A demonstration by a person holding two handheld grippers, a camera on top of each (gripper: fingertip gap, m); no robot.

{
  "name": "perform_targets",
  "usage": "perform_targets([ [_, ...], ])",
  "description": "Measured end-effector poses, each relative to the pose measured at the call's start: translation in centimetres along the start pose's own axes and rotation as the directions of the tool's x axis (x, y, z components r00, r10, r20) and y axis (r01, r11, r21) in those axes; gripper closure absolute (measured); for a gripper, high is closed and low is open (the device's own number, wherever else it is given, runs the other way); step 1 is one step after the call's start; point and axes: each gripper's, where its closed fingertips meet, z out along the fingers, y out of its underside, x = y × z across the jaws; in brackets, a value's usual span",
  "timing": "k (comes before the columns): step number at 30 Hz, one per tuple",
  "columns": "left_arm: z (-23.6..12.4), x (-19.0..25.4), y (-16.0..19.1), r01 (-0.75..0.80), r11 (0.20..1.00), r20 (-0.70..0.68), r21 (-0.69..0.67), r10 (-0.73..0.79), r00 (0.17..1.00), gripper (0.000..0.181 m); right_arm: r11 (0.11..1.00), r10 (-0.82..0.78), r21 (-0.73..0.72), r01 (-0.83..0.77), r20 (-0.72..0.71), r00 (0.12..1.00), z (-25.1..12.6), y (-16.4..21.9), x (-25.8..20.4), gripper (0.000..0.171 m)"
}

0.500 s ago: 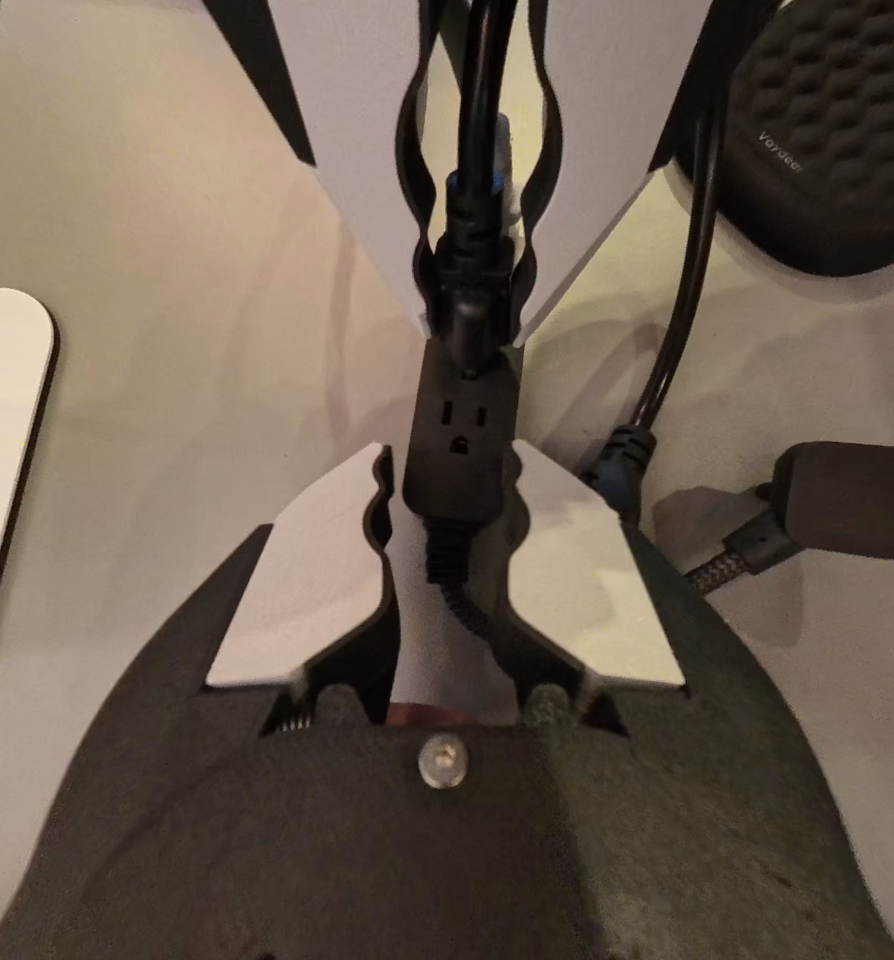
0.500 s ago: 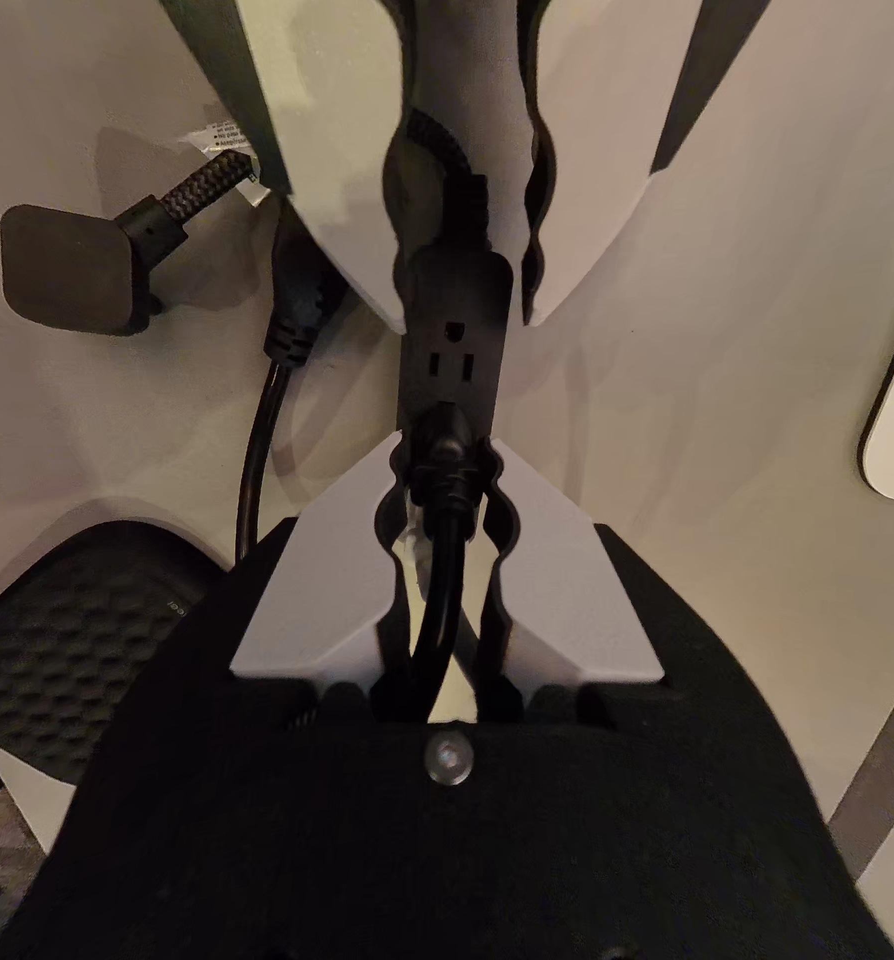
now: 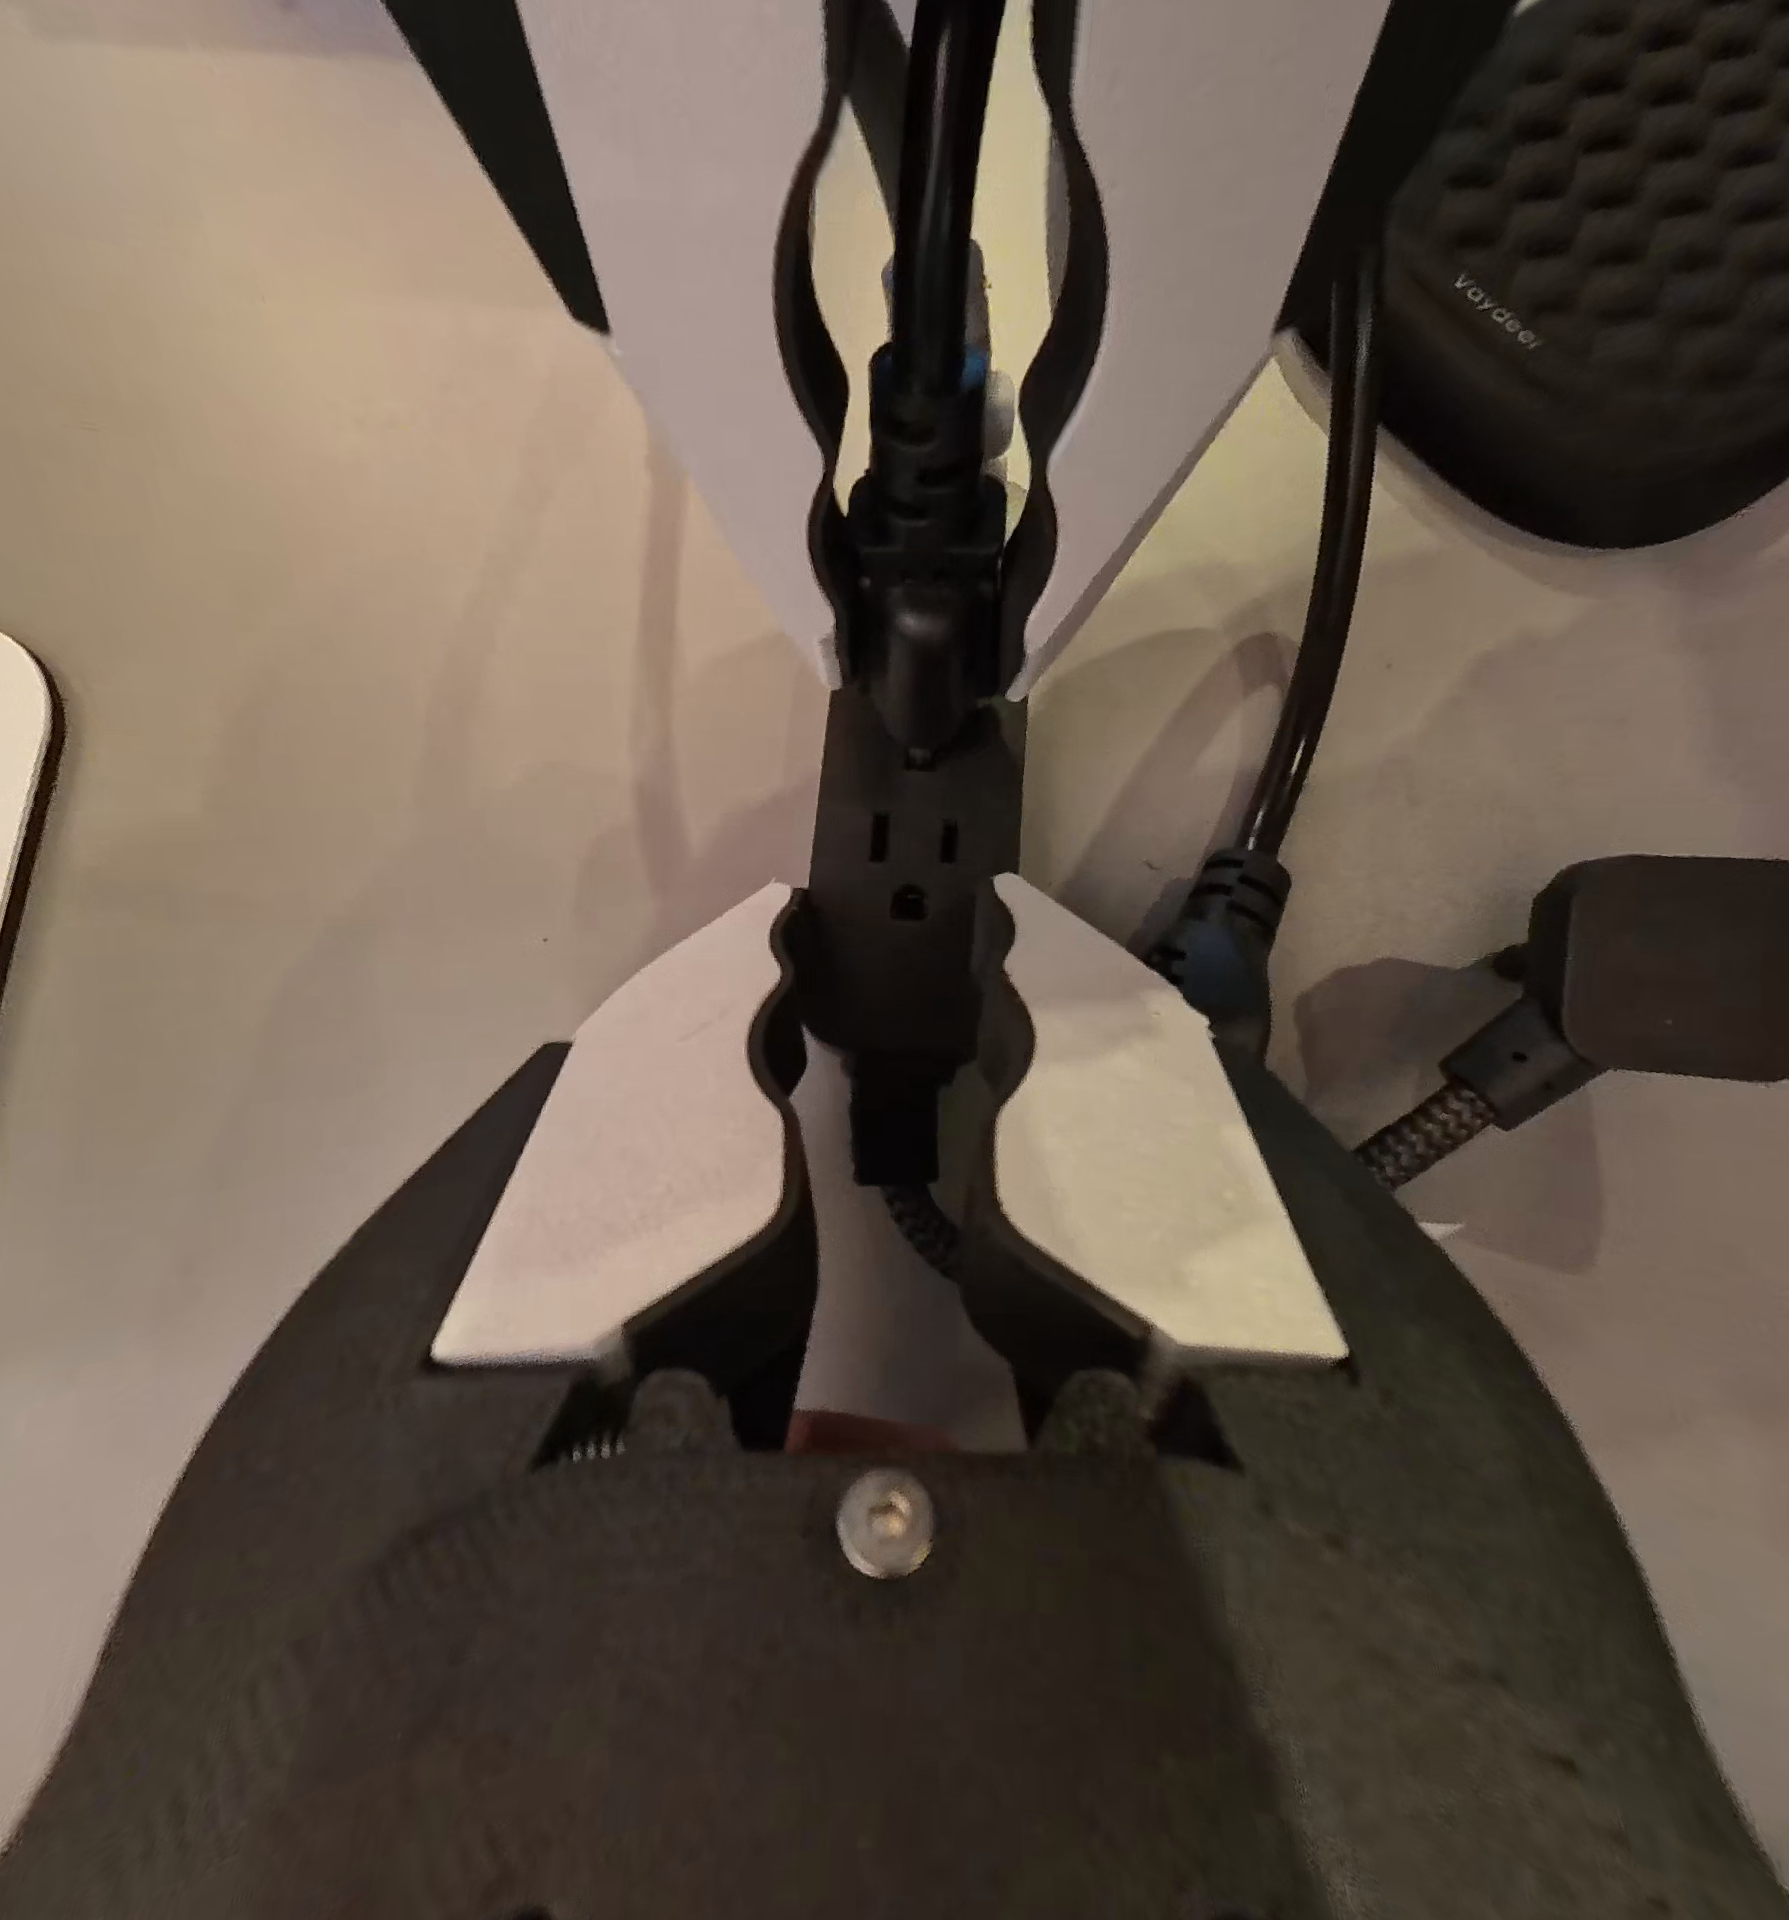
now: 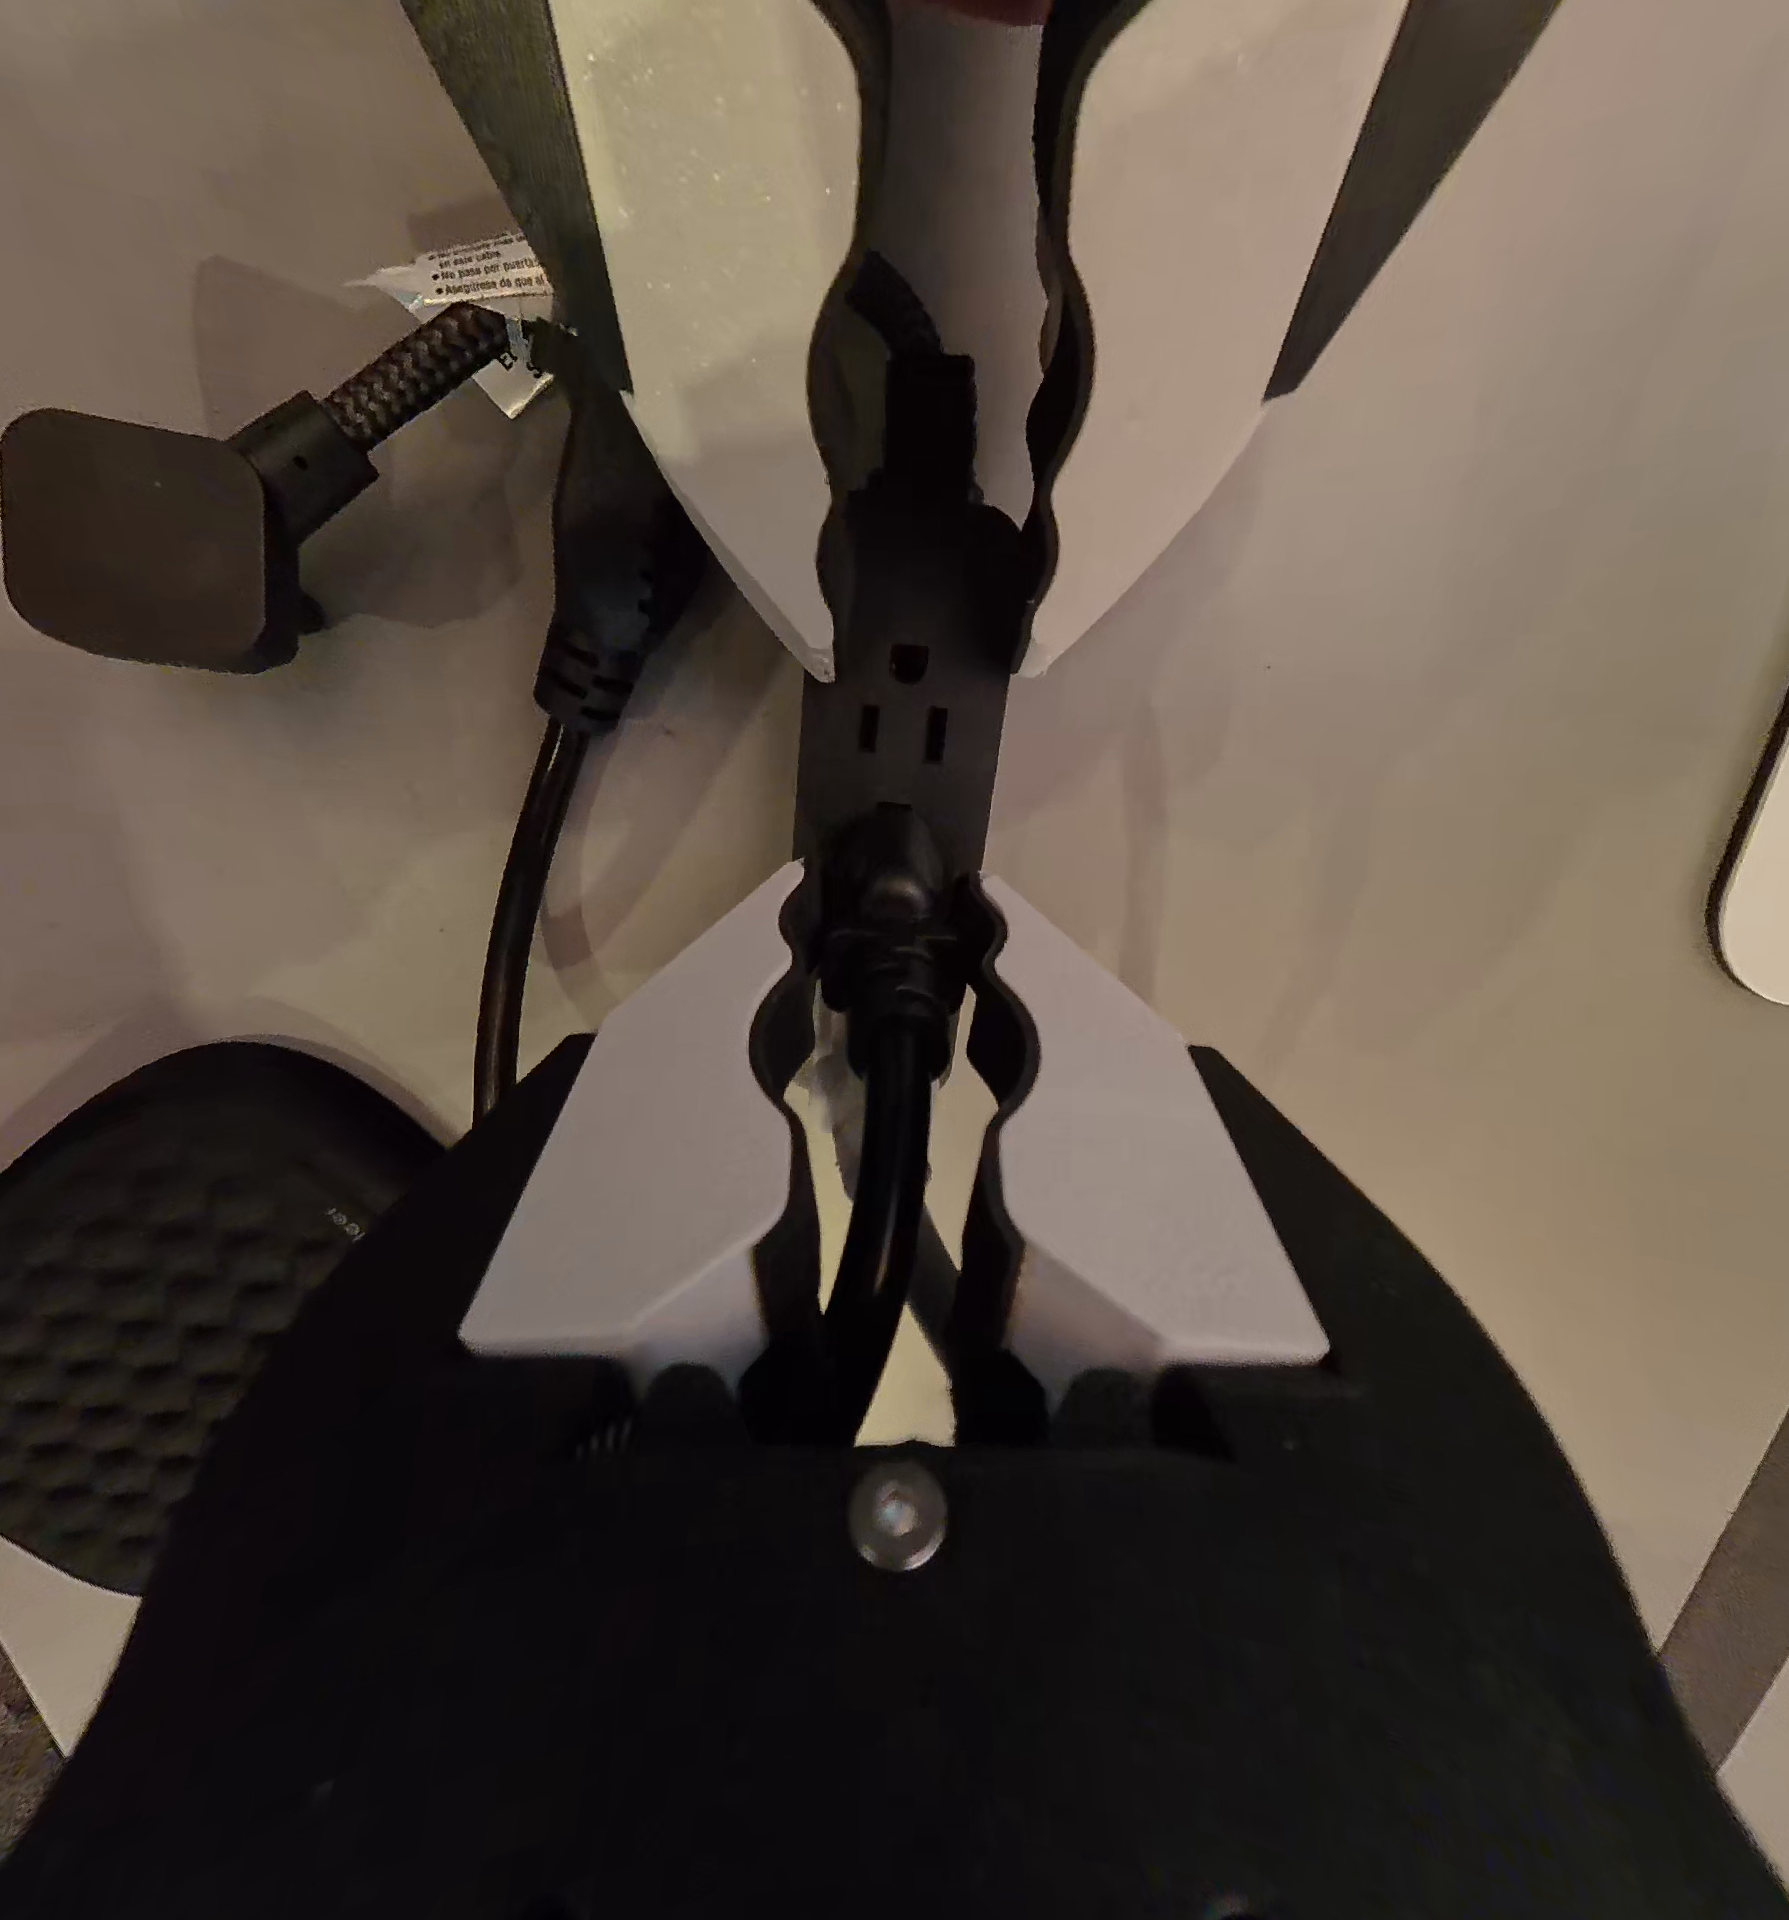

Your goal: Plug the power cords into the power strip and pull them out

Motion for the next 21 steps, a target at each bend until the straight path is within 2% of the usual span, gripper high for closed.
perform_targets([
  [5, 0.1, 0.7, -0.1, -0.045, 0.999, 0.026, 0.018, 0.044, 0.999, 0.165, 1.0, 0.0, -0.002, 0.0, -0.005, 1.0, 0.0, 0.1, 0.0, 0.148],
  [8, 0.1, 0.1, -0.1, -0.011, 0.999, 0.018, 0.036, 0.011, 1.0, 0.155, 1.0, -0.005, -0.001, 0.005, -0.008, 1.0, 0.0, 0.1, -0.1, 0.148],
  [15, 0.1, 0.1, -0.2, -0.014, 0.998, 0.003, 0.061, 0.014, 1.0, 0.153, 1.0, 0.001, 0.001, -0.001, -0.005, 1.0, 0.0, 0.1, -0.1, 0.148],
  [18, 0.1, -0.4, -0.2, 0.006, 0.999, 0.017, 0.05, -0.007, 1.0, 0.141, 1.0, -0.002, 0.003, 0.002, 0.0, 1.0, 0.0, 0.1, -0.2, 0.148],
  [19, 0.1, -0.4, -0.2, 0.009, 0.999, 0.011, 0.044, -0.009, 1.0, 0.142, 1.0, -0.003, 0.003, 0.003, 0.001, 1.0, 0.0, 0.1, -0.2, 0.148],
  [21, 0.5, 0.4, 0.2, 0.007, 1.0, -0.036, 0.015, -0.007, 0.999, 0.134, 1.0, -0.004, 0.004, 0.004, 0.004, 1.0, 0.0, 0.1, -0.2, 0.148],
])
